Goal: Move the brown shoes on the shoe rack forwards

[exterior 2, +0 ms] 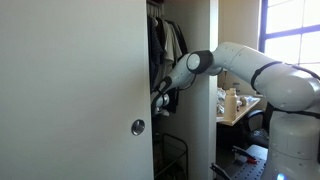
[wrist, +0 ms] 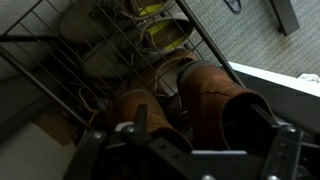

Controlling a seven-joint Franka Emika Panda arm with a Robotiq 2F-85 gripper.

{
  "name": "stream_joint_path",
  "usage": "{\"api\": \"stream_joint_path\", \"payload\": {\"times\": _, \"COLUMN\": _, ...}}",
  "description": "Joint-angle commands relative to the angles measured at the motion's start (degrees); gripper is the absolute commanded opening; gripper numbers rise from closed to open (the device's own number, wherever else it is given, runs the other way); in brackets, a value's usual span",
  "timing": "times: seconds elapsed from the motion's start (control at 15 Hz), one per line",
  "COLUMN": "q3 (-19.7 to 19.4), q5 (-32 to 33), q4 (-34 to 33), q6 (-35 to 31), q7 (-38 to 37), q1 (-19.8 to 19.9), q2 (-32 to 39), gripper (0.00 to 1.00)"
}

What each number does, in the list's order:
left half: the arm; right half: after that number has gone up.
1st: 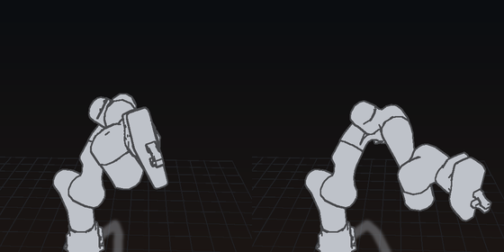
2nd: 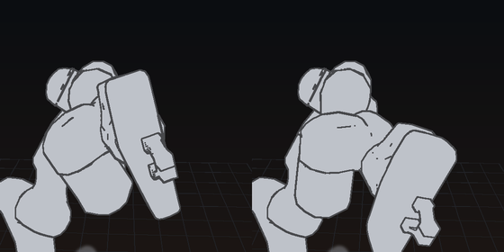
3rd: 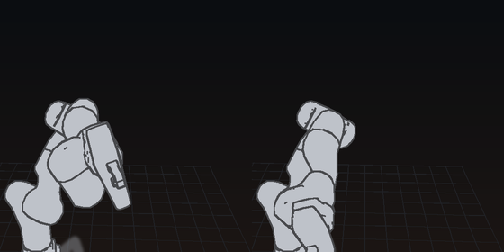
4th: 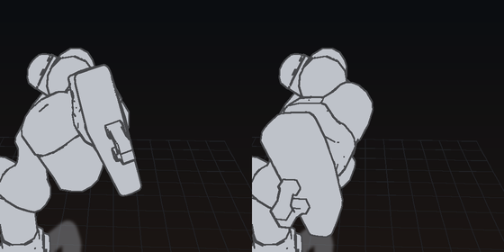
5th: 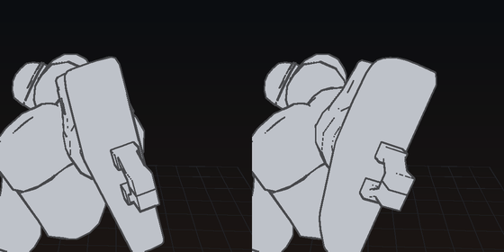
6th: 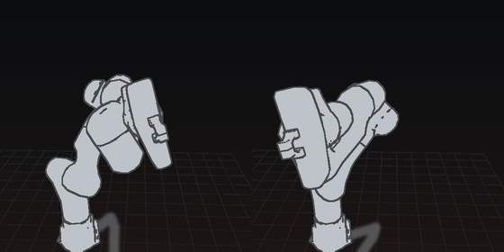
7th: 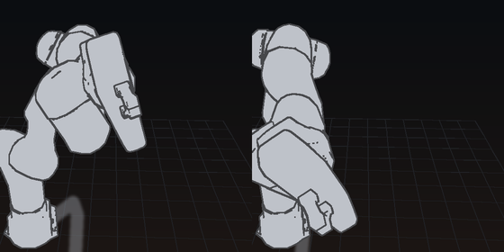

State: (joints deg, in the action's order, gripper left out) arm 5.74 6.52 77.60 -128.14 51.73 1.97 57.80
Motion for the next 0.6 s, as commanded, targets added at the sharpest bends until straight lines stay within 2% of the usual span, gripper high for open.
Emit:
{"api": "stream_joint_path", "payload": {"times": 0.0, "q3": 1.9, "q5": -0.2, "q4": -7.5, "q6": 2.9, "q7": 2.7, "q1": 0.4, "q2": 5.1, "gripper": 1.0}}
{"api": "stream_joint_path", "payload": {"times": 0.2, "q3": 2.4, "q5": 0.1, "q4": -11.9, "q6": 4.5, "q7": 4.2, "q1": -0.5, "q2": 8.3, "gripper": 1.0}}
{"api": "stream_joint_path", "payload": {"times": 0.53, "q3": 0.9, "q5": 1.5, "q4": -16.7, "q6": 6.6, "q7": 3.9, "q1": -2.9, "q2": 9.8, "gripper": 1.0}}
